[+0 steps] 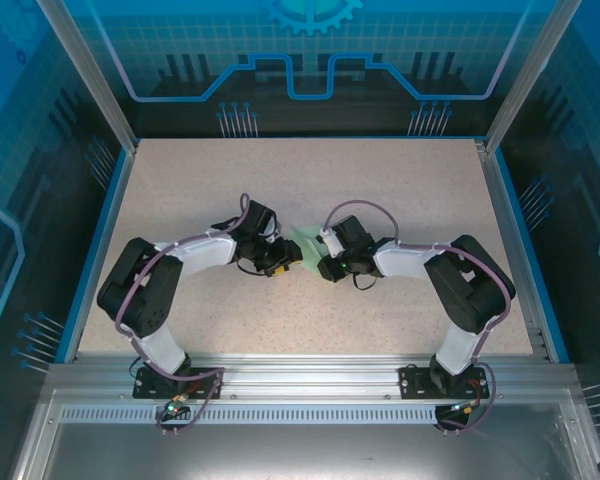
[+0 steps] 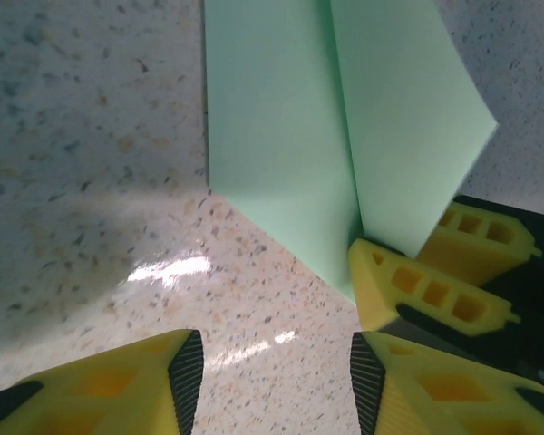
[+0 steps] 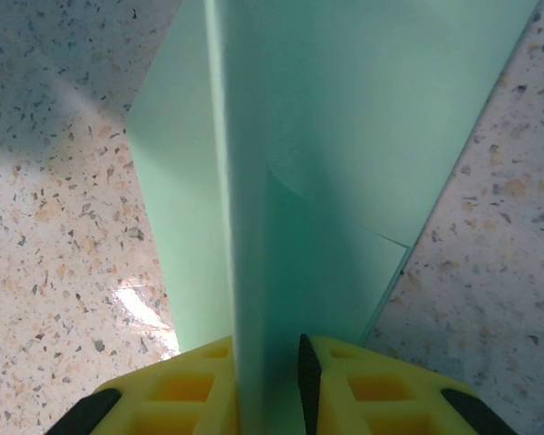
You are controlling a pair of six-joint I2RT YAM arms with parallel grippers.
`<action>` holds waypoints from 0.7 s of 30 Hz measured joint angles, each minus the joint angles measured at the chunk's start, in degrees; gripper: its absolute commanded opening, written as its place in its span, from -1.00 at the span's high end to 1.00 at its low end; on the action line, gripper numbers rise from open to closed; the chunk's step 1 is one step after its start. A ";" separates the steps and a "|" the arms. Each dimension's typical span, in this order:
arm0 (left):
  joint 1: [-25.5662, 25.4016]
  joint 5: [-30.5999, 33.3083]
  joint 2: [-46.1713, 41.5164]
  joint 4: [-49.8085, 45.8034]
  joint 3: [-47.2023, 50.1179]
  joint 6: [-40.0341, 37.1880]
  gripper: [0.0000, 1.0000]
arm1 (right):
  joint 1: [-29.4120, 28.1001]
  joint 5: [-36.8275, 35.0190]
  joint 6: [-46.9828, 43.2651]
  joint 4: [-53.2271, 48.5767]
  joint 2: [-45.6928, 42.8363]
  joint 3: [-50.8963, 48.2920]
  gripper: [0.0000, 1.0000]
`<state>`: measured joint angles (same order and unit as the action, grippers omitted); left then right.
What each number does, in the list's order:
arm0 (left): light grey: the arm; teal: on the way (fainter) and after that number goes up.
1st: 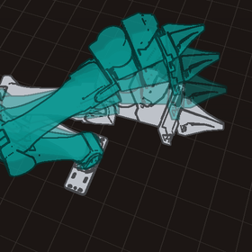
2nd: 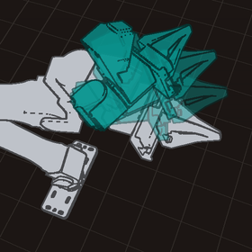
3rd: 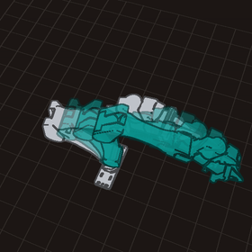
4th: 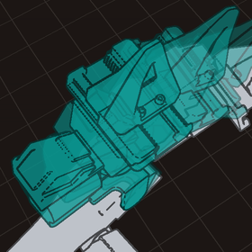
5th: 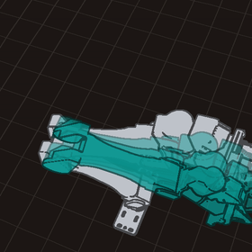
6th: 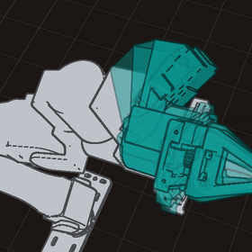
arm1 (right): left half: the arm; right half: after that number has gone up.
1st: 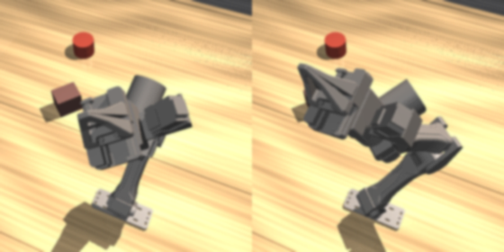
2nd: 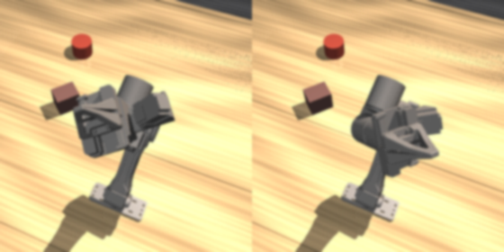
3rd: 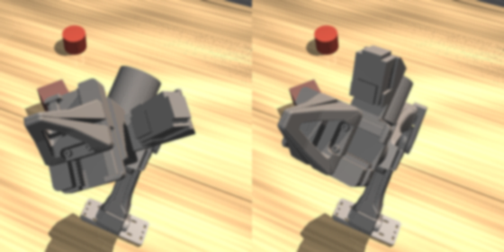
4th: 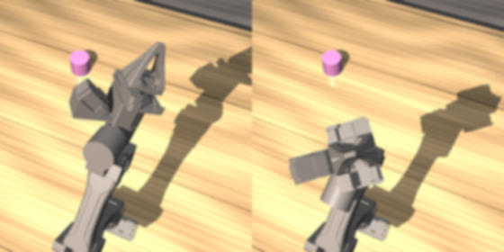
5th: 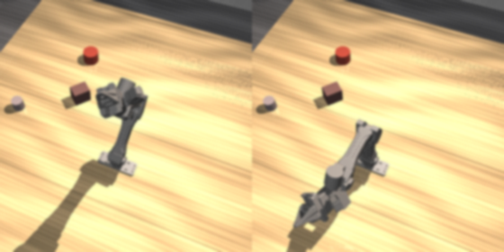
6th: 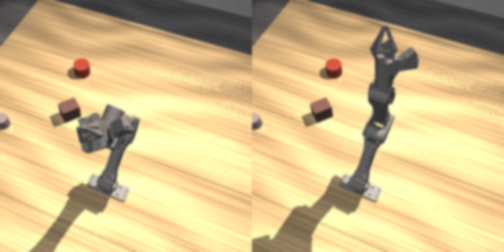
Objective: Fold a paper plane with a square sheet of paper (fold left side to right side)
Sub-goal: Fourth fold the wing at the center of the table.
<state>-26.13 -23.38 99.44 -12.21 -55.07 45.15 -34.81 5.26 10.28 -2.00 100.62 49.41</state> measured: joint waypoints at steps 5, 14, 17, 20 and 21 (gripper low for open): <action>-0.42 -0.13 5.07 0.13 -4.76 0.00 0.06 | 0.35 0.63 0.22 1.38 -0.17 -0.83 0.55; -1.22 -0.70 10.01 0.55 -11.28 -0.02 0.11 | 0.48 1.07 0.20 1.88 -0.26 -1.11 0.54; -1.49 -0.70 11.82 0.50 -12.63 -0.02 0.16 | 0.52 1.20 0.20 1.90 -0.26 -1.11 0.54; -1.57 -0.70 13.75 0.52 -13.75 -0.02 0.17 | 0.72 1.36 0.20 2.16 -0.26 -1.33 0.53; -1.60 -0.70 14.10 0.52 -13.81 -0.02 0.17 | 0.74 1.42 0.22 2.29 -0.26 -1.38 0.53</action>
<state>-27.73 -24.08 113.54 -11.68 -68.88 45.12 -34.06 6.68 10.50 0.30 100.36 48.03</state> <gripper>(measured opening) 0.415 0.230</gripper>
